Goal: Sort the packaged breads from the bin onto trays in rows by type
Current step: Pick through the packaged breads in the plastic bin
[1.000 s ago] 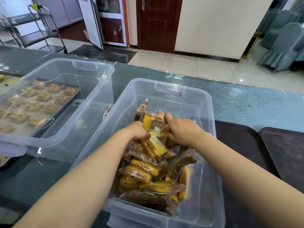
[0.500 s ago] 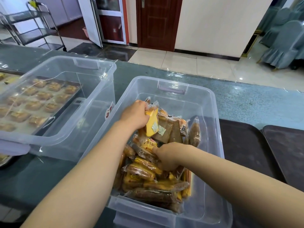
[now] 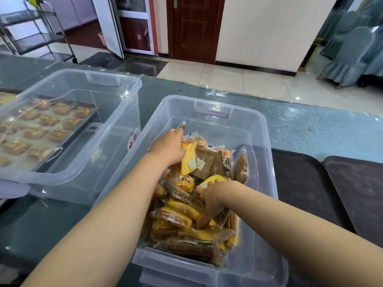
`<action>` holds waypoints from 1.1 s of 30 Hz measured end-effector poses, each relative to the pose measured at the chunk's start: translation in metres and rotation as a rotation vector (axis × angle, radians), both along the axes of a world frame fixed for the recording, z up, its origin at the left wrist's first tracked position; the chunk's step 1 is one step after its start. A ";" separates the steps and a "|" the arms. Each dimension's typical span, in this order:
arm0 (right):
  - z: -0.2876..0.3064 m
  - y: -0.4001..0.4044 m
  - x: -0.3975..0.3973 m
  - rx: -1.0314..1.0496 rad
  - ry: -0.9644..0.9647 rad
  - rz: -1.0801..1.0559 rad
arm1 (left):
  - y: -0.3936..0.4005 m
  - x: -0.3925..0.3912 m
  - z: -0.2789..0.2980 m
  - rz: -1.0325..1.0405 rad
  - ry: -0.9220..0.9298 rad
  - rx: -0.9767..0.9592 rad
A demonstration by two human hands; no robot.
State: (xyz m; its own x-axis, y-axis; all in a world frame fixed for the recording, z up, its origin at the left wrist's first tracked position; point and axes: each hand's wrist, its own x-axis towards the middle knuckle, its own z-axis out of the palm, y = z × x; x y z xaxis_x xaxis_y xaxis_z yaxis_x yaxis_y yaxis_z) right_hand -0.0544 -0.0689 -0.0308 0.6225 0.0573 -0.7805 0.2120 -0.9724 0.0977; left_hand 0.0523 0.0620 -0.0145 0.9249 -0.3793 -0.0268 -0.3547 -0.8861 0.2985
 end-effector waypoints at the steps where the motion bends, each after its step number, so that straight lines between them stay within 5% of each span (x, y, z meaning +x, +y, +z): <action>1: 0.001 0.001 0.000 -0.002 0.021 -0.015 | 0.000 0.000 -0.001 -0.003 0.003 0.008; 8: -0.001 0.007 -0.002 -0.019 -0.228 0.228 | 0.001 0.001 -0.002 0.012 0.025 -0.004; 13: 0.012 -0.009 0.011 0.112 -0.419 0.062 | 0.000 0.008 -0.002 0.062 -0.034 -0.112; 18: 0.030 -0.027 0.019 0.174 -0.845 -0.068 | 0.000 0.009 0.008 0.124 -0.079 -0.243; 26: 0.060 -0.065 -0.013 0.249 -1.194 -0.076 | 0.004 -0.019 0.057 0.245 -0.155 -0.647; 33: 0.095 -0.126 -0.059 0.571 -1.455 -0.099 | -0.040 -0.068 0.088 0.143 -0.199 -0.757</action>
